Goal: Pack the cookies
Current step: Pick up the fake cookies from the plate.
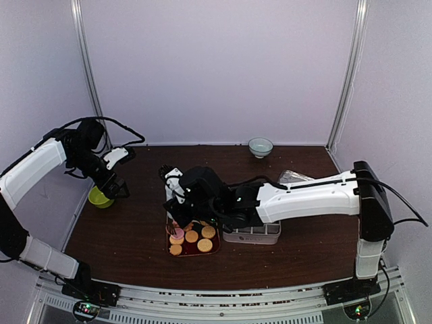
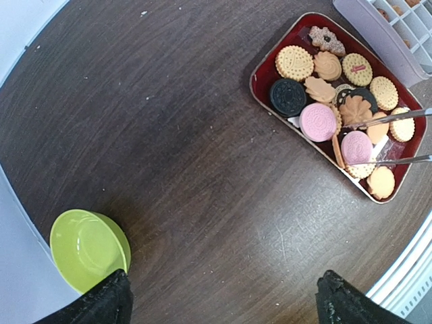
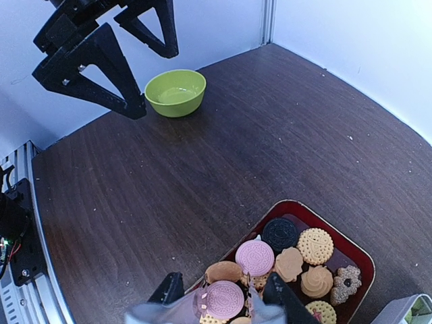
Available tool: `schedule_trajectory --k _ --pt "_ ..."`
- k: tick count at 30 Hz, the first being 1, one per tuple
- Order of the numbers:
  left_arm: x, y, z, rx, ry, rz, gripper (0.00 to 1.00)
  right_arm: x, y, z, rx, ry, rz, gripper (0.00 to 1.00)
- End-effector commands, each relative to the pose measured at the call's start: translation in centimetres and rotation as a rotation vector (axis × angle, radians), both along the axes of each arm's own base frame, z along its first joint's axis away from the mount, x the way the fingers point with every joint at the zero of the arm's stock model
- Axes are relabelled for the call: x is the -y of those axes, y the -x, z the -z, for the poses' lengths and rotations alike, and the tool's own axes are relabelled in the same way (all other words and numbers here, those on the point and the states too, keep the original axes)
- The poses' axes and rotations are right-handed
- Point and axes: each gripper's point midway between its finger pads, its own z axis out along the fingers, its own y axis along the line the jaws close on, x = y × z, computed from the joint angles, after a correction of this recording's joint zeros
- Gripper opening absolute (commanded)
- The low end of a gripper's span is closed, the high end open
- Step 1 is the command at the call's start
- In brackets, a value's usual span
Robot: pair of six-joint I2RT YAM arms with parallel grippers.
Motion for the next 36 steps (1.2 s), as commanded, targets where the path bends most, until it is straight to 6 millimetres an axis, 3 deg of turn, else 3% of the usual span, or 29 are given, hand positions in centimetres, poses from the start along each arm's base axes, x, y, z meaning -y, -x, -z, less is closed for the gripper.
schedule_trajectory --k 1,10,19,25,36 --pt "0.2 -0.1 -0.9 0.025 0.019 0.009 0.98 -0.6 0.5 -0.1 0.008 -0.014 -0.013 0.39" --pt "0.2 0.0 -0.8 0.019 0.025 0.006 0.98 -0.9 1.5 1.0 -0.012 0.011 -0.039 0.38" --pt "0.4 -0.2 -1.1 0.024 0.031 0.007 0.98 -0.3 2.6 0.2 -0.023 0.000 -0.051 0.33" --pt "0.3 -0.3 -1.1 0.020 0.030 0.006 0.98 0.2 2.2 1.2 -0.014 0.036 -0.026 0.40" --pt "0.1 0.0 -1.0 0.027 0.017 0.009 0.98 -0.3 2.5 -1.6 0.003 -0.031 -0.060 0.42"
